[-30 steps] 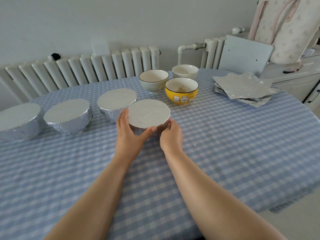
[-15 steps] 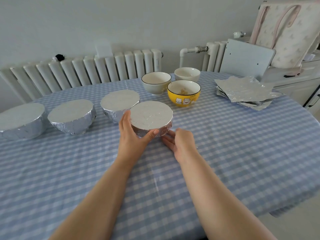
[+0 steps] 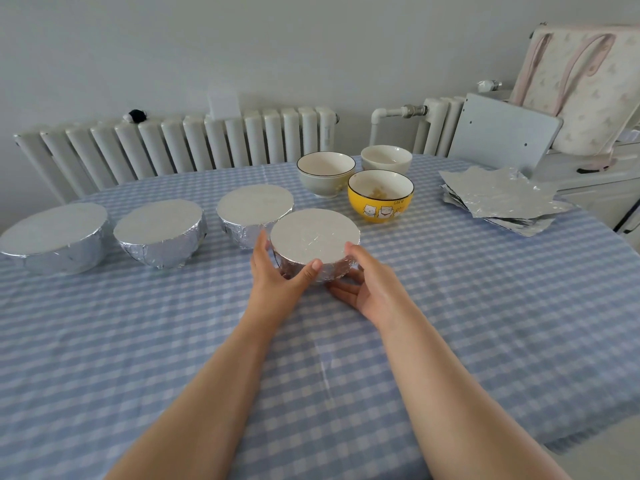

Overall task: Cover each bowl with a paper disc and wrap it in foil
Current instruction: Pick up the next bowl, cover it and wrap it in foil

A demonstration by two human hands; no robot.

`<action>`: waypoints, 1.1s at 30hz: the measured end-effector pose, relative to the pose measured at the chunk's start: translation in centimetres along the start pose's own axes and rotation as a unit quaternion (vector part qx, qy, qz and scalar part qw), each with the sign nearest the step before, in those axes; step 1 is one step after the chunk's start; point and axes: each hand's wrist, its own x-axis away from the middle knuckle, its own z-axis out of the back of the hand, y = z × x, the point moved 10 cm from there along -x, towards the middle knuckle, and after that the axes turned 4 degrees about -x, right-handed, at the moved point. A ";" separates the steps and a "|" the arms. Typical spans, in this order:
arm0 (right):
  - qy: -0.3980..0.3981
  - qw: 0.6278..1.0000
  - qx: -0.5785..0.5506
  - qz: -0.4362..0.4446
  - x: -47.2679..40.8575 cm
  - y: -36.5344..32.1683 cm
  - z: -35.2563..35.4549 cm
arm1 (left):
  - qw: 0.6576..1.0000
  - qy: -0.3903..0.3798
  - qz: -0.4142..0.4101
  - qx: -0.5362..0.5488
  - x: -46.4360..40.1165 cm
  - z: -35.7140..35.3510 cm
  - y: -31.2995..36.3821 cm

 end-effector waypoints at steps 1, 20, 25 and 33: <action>0.003 1.000 -0.003 -0.003 0.0 0.0 0.0 | 1.000 0.001 0.007 0.015 0.1 0.0 0.2; -0.024 0.997 -0.066 0.013 -0.7 -4.4 -1.3 | 0.988 -0.009 0.026 0.150 -0.6 0.8 3.9; -0.042 0.997 -0.071 0.010 -1.8 -6.9 -4.9 | 0.982 0.060 0.039 0.175 -2.8 3.2 4.7; -0.073 0.997 -0.036 0.004 -7.9 -10.5 -11.9 | 0.979 0.157 0.035 0.123 -7.1 7.5 4.7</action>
